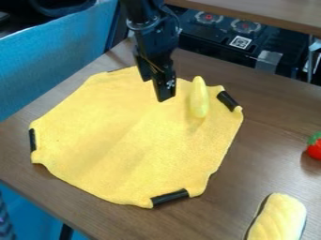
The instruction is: Fold the cloth from bottom left to top right
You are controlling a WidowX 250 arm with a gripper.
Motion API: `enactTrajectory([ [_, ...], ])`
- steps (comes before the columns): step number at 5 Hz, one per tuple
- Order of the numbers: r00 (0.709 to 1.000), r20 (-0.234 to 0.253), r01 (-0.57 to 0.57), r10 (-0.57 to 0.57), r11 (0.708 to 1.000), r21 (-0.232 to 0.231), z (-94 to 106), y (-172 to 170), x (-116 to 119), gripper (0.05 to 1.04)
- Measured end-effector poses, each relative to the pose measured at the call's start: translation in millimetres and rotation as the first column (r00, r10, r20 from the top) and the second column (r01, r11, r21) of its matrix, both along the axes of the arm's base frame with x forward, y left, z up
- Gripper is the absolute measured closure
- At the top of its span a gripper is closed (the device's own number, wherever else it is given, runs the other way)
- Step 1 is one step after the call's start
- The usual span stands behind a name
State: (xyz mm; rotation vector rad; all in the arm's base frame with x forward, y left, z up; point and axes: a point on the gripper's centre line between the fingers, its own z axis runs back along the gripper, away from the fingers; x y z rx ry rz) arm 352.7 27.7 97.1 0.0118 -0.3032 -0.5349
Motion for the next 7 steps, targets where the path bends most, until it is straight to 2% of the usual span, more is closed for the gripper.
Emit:
enactTrajectory([
  [1, 1.000, -0.028, -0.006, 0.006, 1.000, -0.003, -9.9, 0, -1, 0.085],
  [2, 0.995, -0.034, -0.092, 0.092, 0.996, 0.011, -12.0, 6, -3, 0.085],
  [3, 0.981, -0.042, -0.192, 0.192, 0.981, 0.007, -5.9, 10, -6, 0.085],
  [4, 0.913, 0.029, -0.409, 0.408, 0.911, 0.050, 15.5, 27, -24, 0.084],
  [5, 0.796, 0.046, -0.605, 0.603, 0.793, 0.072, 17.7, 40, -53, 0.084],
  [6, 0.687, 0.127, -0.720, 0.715, 0.694, -0.012, 18.5, 73, -88, 0.084],
  [7, 0.595, 0.079, -0.789, 0.800, 0.600, -0.130, -1.4, 104, -116, 0.085],
])
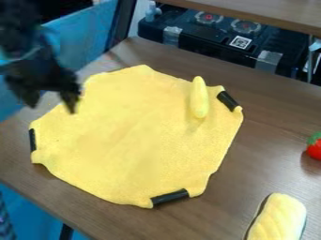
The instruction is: Fold the cloth from bottom left to top right
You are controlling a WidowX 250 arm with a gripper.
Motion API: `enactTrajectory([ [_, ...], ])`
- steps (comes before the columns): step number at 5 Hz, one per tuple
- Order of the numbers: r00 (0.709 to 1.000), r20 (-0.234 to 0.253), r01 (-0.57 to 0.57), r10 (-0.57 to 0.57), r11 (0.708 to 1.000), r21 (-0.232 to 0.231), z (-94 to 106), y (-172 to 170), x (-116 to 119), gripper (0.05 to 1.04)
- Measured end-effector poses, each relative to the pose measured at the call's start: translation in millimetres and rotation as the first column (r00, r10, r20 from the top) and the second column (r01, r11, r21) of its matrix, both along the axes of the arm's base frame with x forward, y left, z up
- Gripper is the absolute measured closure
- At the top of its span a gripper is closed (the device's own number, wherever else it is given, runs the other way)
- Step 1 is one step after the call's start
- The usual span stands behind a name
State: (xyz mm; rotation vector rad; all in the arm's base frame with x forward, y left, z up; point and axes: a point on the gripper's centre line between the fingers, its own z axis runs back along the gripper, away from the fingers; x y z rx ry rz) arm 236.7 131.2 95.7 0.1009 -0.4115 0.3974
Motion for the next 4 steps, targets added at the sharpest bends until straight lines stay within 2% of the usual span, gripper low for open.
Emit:
enactTrajectory([
  [1, 0.993, 0.087, -0.072, 0.076, 0.996, -0.049, -26.4, 16, -19, 0.085],
  [2, 0.981, 0.149, -0.121, 0.128, 0.991, -0.050, -33.4, 30, -29, 0.085],
  [3, 0.980, 0.161, -0.117, 0.120, 0.993, -0.026, -39.1, 29, -33, 0.085],
  [4, 0.984, 0.132, -0.122, 0.122, 0.993, -0.007, -46.2, 29, -32, 0.085],
])
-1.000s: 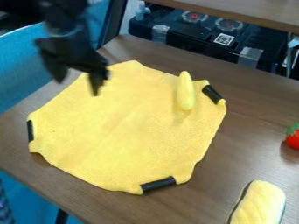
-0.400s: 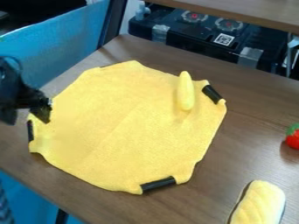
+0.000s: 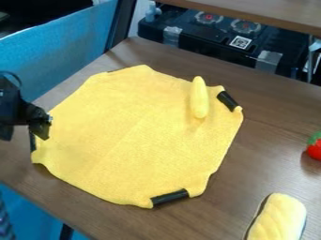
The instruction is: Fold the cloth from bottom left to top right
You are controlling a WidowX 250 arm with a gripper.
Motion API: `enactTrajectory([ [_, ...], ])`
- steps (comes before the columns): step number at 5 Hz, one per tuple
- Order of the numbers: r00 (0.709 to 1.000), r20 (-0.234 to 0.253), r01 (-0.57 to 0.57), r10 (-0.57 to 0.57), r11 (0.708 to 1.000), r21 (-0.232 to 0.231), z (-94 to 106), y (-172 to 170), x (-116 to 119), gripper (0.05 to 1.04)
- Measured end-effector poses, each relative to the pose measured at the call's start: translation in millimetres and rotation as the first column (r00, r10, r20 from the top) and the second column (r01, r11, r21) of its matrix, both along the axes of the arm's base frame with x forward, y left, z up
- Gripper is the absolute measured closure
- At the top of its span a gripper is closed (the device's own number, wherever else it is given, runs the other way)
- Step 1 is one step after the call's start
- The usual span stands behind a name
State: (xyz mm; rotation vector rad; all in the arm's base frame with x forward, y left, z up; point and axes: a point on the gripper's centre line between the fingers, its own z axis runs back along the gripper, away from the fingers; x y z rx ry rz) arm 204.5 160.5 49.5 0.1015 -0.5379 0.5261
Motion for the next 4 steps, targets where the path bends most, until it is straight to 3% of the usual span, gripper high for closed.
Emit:
enactTrajectory([
  [3, 0.986, -0.134, -0.100, 0.100, 0.995, 0.010, -27.4, 10, -3, 0.115],
  [4, 0.987, -0.132, -0.090, 0.092, 0.996, 0.015, -26.9, 10, -1, 0.391],
])
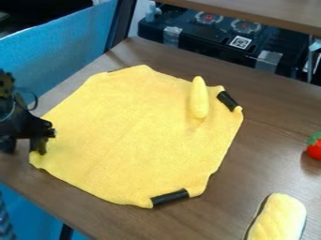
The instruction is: Fold the cloth from bottom left to top right
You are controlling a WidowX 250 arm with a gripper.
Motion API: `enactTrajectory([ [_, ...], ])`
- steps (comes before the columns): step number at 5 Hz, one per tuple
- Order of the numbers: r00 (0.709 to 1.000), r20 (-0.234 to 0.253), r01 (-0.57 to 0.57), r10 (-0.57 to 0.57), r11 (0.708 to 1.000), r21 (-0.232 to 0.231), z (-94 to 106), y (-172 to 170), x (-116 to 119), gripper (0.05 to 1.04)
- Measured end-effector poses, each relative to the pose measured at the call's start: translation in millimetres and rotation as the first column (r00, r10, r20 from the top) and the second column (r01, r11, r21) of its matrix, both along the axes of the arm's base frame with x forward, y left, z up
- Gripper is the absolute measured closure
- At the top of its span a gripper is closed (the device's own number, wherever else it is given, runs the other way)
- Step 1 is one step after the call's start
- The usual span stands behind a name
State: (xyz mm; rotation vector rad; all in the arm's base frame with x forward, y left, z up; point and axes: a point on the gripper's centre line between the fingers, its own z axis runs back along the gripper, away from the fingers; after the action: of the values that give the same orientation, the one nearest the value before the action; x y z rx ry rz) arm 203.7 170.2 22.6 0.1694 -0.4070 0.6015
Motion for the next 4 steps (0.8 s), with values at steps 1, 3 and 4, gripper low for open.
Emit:
enactTrajectory([
  [1, 0.999, 0.008, 0.031, -0.031, 1.000, -0.003, 0.6, -2, 2, 0.695],
  [3, 0.976, 0.122, 0.181, -0.181, 0.983, 0.016, 38.9, -26, 21, 1.023],
  [4, 0.965, 0.179, 0.200, -0.193, 0.980, -0.024, 65.4, -52, 42, 1.034],
])
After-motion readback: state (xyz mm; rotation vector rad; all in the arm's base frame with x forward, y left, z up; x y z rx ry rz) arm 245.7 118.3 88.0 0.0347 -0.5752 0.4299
